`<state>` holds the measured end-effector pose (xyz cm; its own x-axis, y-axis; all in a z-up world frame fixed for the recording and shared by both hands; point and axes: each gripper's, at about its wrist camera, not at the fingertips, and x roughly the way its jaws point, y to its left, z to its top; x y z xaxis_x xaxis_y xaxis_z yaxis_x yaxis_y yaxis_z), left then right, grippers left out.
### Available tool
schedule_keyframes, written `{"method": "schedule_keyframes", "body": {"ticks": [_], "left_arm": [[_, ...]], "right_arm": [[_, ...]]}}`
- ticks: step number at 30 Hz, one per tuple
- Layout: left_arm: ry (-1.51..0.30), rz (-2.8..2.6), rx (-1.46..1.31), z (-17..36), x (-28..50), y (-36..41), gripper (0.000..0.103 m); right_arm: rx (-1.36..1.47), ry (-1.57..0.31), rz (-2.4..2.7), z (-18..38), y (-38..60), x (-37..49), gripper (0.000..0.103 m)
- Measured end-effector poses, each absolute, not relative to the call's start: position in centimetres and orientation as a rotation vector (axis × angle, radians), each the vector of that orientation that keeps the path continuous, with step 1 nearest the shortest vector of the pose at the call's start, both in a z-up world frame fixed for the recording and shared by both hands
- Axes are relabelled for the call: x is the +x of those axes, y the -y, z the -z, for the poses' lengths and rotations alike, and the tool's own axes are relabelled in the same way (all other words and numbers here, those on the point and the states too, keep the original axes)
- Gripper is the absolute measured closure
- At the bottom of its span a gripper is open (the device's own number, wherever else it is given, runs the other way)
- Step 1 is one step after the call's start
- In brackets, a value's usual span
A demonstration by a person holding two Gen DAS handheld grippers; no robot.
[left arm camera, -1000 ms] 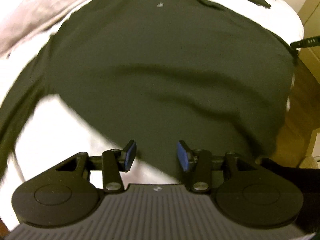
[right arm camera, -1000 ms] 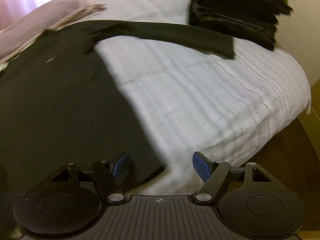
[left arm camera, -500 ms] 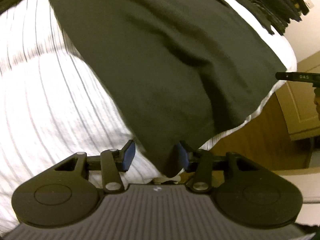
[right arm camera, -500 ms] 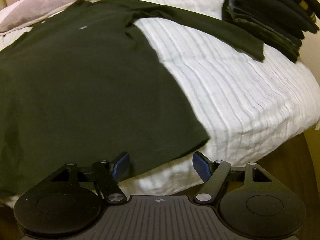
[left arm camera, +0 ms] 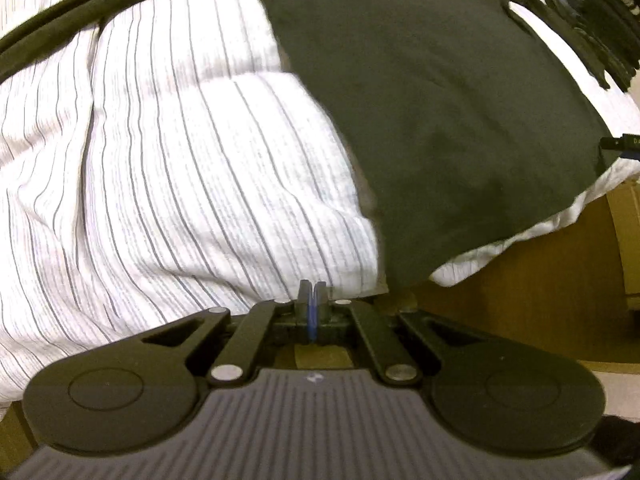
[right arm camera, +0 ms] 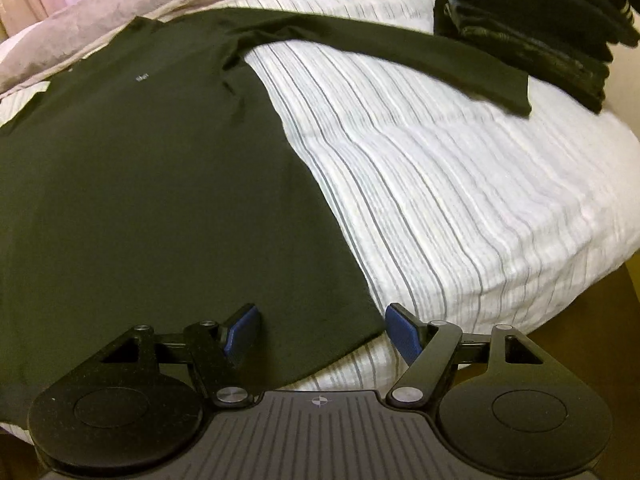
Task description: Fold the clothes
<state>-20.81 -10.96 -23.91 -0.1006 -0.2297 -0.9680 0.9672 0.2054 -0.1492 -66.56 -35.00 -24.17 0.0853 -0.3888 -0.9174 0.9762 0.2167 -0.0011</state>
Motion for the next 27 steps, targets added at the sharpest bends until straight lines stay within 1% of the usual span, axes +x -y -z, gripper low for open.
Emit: {"method": "schedule_keyframes", "body": {"ticks": [6,7,8,10,13,15,18,19,20,21,22,23,26,27], "left_arm": [[-1.257,1.274,0.756,23.5,-21.2,12.5,0.102],[-1.251,1.284,0.772,23.7,-21.7,12.5,0.101],[-1.244,1.295,0.789,23.9,-22.2,12.6,0.100],[-1.244,1.310,0.798,24.0,-22.8,12.8,0.098],[-1.235,1.324,0.805,24.0,-23.7,13.1,0.097],[-1.231,1.328,0.816,23.9,-23.8,13.2,0.097],[-1.212,1.329,0.841,23.7,-23.6,13.4,0.097],[-1.201,1.327,0.849,23.6,-23.4,13.6,0.097],[-1.191,1.325,0.856,23.5,-23.3,13.7,0.094],[-1.178,1.319,0.858,23.1,-23.0,13.7,0.091],[-1.164,1.309,0.858,22.7,-22.8,13.8,0.089],[-1.149,1.300,0.859,22.2,-22.6,13.8,0.085],[-1.098,1.275,0.867,20.7,-22.1,14.5,0.080],[-1.083,1.270,0.865,20.2,-21.9,14.9,0.077]], "right_arm": [[0.888,-0.912,1.192,25.2,36.1,-68.9,0.032],[0.901,-0.912,1.182,25.2,36.2,-69.0,0.060],[0.915,-0.912,1.166,25.1,36.4,-69.1,0.090],[0.933,-0.911,1.141,24.7,36.6,-69.3,0.096],[0.912,-0.925,1.187,23.8,36.0,-69.5,0.098],[0.931,-0.954,1.210,24.3,35.8,-69.7,0.097],[0.883,-1.014,1.217,23.9,36.0,-68.8,0.096],[0.863,-1.032,1.218,23.6,36.0,-68.5,0.079],[0.838,-1.049,1.226,23.4,36.0,-68.0,0.044],[0.801,-1.054,1.240,22.8,35.9,-67.4,0.029],[0.767,-1.044,1.238,22.1,35.7,-66.9,0.025],[0.746,-1.040,1.224,21.5,35.6,-66.5,0.025],[0.732,-1.021,1.207,19.9,35.8,-65.5,0.025],[0.740,-1.001,1.210,19.2,35.9,-65.4,0.025]]}}
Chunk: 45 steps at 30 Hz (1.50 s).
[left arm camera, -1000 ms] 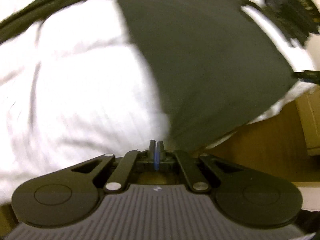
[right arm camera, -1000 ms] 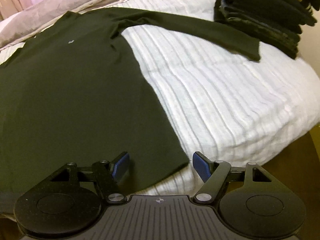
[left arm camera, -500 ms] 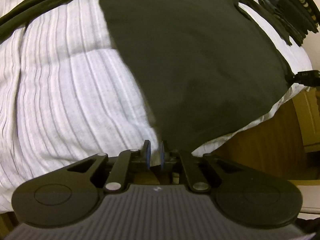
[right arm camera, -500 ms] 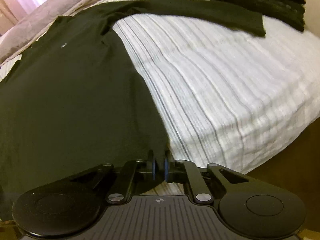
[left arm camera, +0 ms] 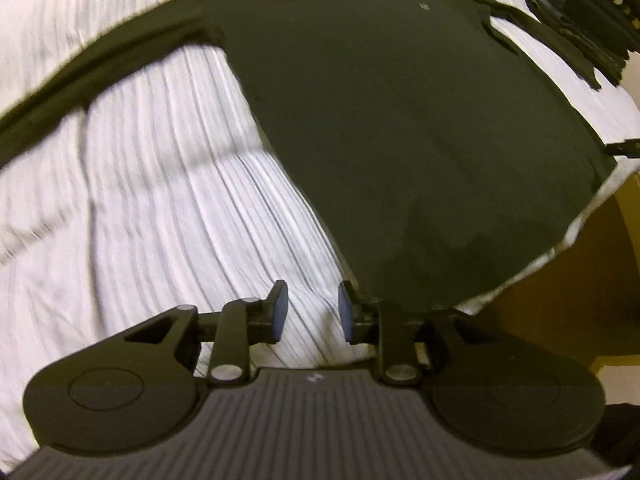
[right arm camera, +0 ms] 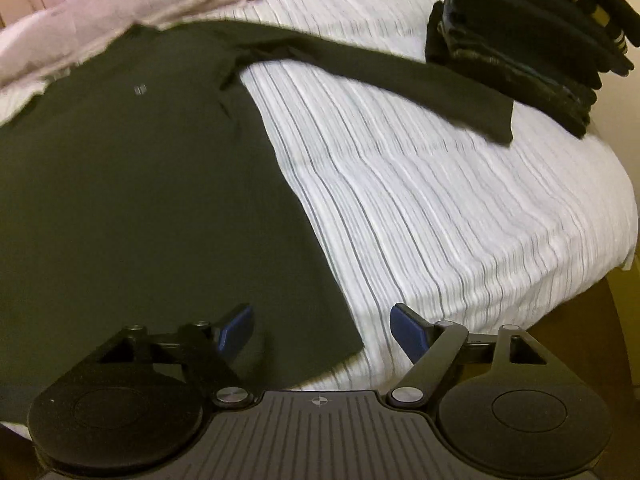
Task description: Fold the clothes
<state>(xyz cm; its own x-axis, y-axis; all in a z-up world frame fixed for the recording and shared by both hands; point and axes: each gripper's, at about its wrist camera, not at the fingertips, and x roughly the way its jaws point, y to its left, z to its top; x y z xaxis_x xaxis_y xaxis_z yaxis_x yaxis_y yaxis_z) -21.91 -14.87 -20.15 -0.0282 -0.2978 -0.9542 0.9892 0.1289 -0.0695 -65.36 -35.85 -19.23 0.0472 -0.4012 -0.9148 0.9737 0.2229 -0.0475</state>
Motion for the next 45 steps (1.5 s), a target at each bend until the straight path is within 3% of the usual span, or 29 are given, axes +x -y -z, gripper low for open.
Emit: {"method": "schedule_keyframes", "body": {"ticks": [8,12,18,22,25,39,45], "left_arm": [[-0.953,1.310,0.823,15.8,-21.3,17.7,0.054],[-0.878,1.335,0.841,14.2,-21.5,19.3,0.035],[-0.803,1.309,0.822,11.5,-21.1,19.3,0.019],[-0.766,1.267,0.811,10.2,-19.9,18.1,0.016],[-0.759,1.218,0.813,9.8,-18.7,17.1,0.015],[-0.768,0.913,0.718,7.0,-16.2,12.4,0.012],[-0.787,0.853,0.762,8.3,-14.0,10.1,0.011]], "right_arm": [[0.763,-0.834,1.255,13.6,36.0,-64.0,0.025],[0.779,-0.768,1.269,12.0,35.1,-63.1,0.025],[0.805,-0.717,1.248,11.1,33.9,-60.5,0.025],[0.801,-0.722,1.199,10.9,33.9,-58.4,0.024],[0.792,-0.710,1.157,10.8,34.4,-57.0,0.010],[0.744,-0.801,0.835,13.1,35.9,-48.2,0.010],[0.710,-0.780,0.797,11.7,34.7,-44.0,0.010]]}}
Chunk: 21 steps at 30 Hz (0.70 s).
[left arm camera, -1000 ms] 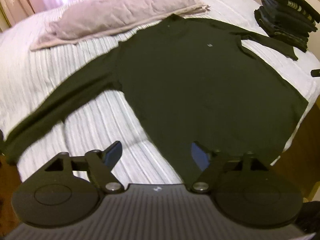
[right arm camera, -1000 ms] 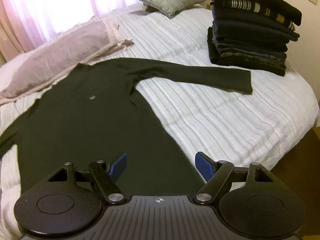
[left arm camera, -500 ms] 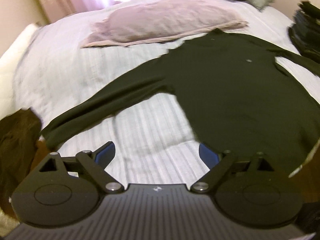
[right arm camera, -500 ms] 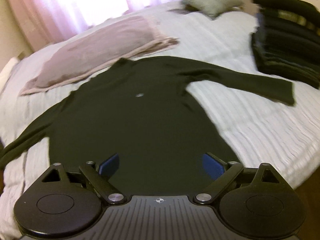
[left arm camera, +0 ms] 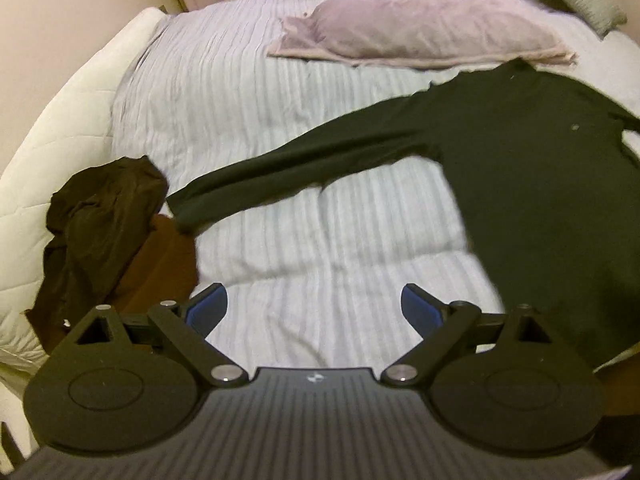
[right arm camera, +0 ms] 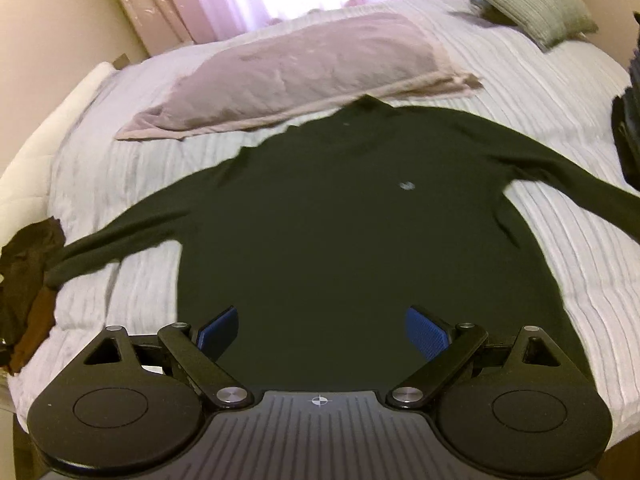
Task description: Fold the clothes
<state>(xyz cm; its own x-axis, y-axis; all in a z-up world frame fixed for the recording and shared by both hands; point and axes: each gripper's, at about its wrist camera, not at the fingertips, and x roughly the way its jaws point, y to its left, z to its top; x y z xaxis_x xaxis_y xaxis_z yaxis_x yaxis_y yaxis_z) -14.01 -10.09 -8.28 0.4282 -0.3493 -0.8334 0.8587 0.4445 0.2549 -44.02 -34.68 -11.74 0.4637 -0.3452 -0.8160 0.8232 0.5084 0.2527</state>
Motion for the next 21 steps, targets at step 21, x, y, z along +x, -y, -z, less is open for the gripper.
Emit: {"method": "schedule_keyframes", "body": {"ticks": [21], "left_arm": [[-0.680,1.406,0.898,10.7,-0.7,17.8,0.011]], "right_arm": [[0.778,-0.824,1.244,9.9,27.2,-33.7,0.010]]}}
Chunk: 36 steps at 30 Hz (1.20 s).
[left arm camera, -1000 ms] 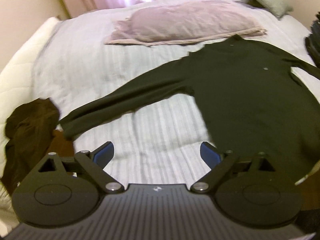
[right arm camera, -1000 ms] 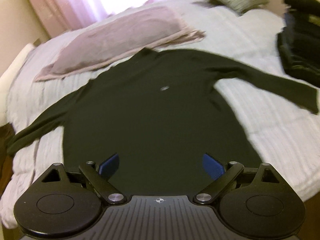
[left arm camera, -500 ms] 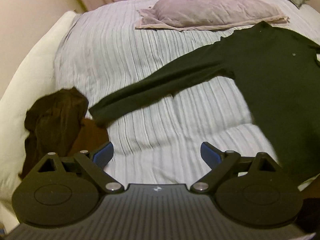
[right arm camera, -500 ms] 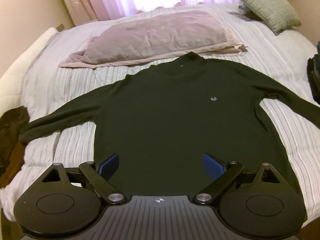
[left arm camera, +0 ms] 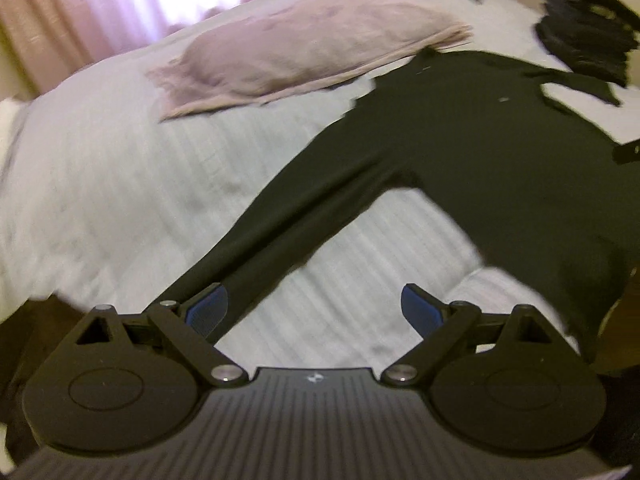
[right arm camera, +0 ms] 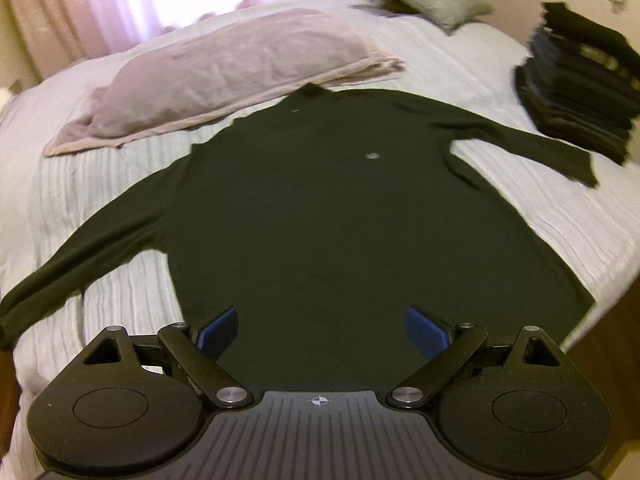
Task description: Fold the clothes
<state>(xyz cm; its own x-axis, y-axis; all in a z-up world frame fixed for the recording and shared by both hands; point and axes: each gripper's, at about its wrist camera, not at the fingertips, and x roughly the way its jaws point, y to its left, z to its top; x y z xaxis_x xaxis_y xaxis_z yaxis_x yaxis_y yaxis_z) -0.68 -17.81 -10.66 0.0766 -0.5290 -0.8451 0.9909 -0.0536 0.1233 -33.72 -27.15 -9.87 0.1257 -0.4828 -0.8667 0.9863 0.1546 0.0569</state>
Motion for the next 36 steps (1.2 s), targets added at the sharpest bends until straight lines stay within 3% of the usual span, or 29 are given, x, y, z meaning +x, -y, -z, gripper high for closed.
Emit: {"method": "schedule_keyframes", "body": {"ticks": [14,24,36], "left_arm": [[-0.815,1.453,0.794,10.2,-13.3,22.1,0.011],[-0.948,1.335,0.748,11.5,-26.0,20.2,0.011],[-0.947,1.328,0.774,12.0,-29.8,19.8,0.011]], "right_arm": [[0.639,-0.965,1.139,10.0,29.5,-41.9,0.010],[0.577,-1.078,0.942,11.7,30.7,-49.5,0.010],[0.599,-1.101,0.882,11.9,29.7,-50.1,0.010]]}}
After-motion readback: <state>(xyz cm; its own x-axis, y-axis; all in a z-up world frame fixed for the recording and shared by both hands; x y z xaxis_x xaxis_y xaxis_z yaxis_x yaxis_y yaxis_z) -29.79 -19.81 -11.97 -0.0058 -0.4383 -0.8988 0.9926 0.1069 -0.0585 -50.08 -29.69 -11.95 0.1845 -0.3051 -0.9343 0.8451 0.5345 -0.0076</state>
